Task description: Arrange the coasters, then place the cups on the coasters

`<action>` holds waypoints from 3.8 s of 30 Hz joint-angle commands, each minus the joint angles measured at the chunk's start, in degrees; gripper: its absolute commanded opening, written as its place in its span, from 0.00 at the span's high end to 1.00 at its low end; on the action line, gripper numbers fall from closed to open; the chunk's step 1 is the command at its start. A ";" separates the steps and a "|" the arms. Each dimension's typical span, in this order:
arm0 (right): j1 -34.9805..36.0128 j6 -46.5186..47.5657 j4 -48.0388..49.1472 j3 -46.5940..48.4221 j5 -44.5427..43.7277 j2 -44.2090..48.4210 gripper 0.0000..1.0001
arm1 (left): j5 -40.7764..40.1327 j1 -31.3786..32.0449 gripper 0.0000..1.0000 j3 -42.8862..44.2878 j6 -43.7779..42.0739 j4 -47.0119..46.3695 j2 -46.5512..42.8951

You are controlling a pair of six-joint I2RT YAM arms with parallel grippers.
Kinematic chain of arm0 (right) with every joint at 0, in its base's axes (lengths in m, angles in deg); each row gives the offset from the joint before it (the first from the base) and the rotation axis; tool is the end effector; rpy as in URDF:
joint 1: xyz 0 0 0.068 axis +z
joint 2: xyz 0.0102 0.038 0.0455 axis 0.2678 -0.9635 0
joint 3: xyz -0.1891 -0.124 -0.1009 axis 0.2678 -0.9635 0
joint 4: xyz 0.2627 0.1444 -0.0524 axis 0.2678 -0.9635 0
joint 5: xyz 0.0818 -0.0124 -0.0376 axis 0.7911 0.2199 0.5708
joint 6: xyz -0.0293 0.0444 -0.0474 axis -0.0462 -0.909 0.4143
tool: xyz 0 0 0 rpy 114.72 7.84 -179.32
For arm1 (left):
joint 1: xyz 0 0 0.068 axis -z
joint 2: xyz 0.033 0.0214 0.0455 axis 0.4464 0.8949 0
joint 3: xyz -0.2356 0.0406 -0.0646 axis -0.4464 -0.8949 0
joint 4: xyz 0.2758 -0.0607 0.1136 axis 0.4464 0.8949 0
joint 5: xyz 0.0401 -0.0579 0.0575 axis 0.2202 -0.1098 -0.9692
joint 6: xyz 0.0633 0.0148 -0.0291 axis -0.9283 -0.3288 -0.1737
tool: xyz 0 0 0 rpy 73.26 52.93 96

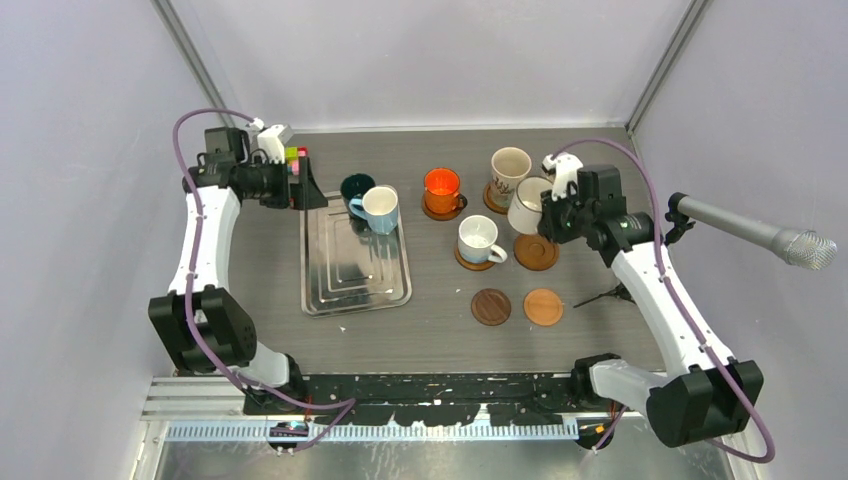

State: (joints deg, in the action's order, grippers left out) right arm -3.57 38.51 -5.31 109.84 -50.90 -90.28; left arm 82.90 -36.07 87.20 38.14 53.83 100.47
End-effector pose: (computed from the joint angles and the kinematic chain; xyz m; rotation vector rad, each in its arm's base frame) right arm 0.3037 0.0735 0.2913 -0.4802 2.2329 0.2089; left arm 0.3643 0.0249 0.3022 0.2350 2.3327 -0.6689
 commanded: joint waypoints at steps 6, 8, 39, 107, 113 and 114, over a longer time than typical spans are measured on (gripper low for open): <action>-6.99 3.54 7.32 -8.26 2.73 3.13 1.00 | -2.77 3.01 0.00 4.71 0.04 -1.34 1.76; -8.27 4.43 9.94 -10.06 3.91 2.84 1.00 | -3.30 3.32 0.00 4.79 0.12 -1.15 1.57; -12.91 13.44 30.03 -25.01 6.02 -2.54 1.00 | -7.28 4.35 0.00 6.55 0.45 0.98 2.10; -10.14 12.02 -8.78 9.31 17.72 -7.34 0.26 | -4.86 19.75 0.24 31.07 -0.99 2.91 31.10; -6.79 11.68 -7.74 9.82 16.43 -8.07 0.25 | -6.53 19.63 0.15 26.90 -0.14 2.38 28.60; -6.55 11.62 -7.69 9.89 16.35 -8.23 0.25 | -5.63 19.47 0.12 26.32 -0.37 2.46 28.13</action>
State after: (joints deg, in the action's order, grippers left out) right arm -10.98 51.41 -14.73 117.01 -34.09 -97.95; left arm 77.00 -16.14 115.72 36.96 56.83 131.77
